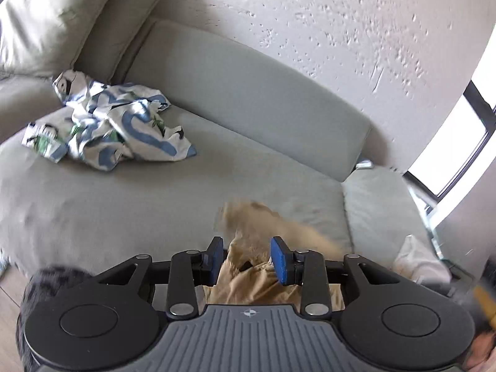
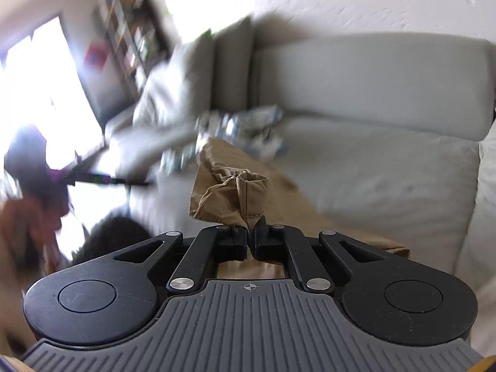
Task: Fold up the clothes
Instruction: 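Grasp the pants fabric with the right gripper and lift it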
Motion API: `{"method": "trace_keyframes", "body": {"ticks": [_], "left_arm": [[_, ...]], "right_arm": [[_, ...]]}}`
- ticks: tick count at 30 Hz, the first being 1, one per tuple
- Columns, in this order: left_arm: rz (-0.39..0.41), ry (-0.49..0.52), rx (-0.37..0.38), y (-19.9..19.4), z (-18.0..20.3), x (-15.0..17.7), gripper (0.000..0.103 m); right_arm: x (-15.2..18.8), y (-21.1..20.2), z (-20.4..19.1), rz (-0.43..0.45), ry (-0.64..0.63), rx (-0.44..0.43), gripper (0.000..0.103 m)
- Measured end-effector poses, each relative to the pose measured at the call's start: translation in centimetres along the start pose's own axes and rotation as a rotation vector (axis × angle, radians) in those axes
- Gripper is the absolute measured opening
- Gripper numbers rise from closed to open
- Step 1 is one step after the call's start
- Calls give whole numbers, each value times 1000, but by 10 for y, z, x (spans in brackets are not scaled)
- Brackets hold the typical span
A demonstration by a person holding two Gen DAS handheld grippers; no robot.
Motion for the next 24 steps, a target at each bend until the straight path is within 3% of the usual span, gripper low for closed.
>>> {"method": "trace_keyframes", "body": {"ticks": [6,8,12,17,19,21,23,24], "left_arm": [[-67,-13,-15,11,-5,20,36],[-93,-12,-2,18,0,26,35],[-135,23,57,22,9,39,36],[-313,62,-73,41,7,68,38],[-354,24,-71,43,0,74,38],[-325,-8,-53,40,-6,70,38],[-236,28,-73,36,-4,57,41],[-194,61,-91,34,-1,51,45]], "right_arm": [[52,0,-33,-216,-105,61,4],[61,-1,-42,-227,-135,98,4],[56,-7,-39,-199,-70,140,4],[51,-11,-38,-233,-18,148,4],[49,-13,-38,-246,3,152,5],[48,-15,-38,-260,24,155,10],[46,-17,-38,-273,45,159,21],[45,-18,-38,-280,56,160,32]]}}
Point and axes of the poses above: each gripper's, at about its wrist camera, not at the fingertips, and y roughly the way its jaws point, z to its right, x to its underside, the point moved 1 cm from there along y, roughly the way its jaws point, and after that the axes turned 15 degrees about -y, right-handed, at the moved point
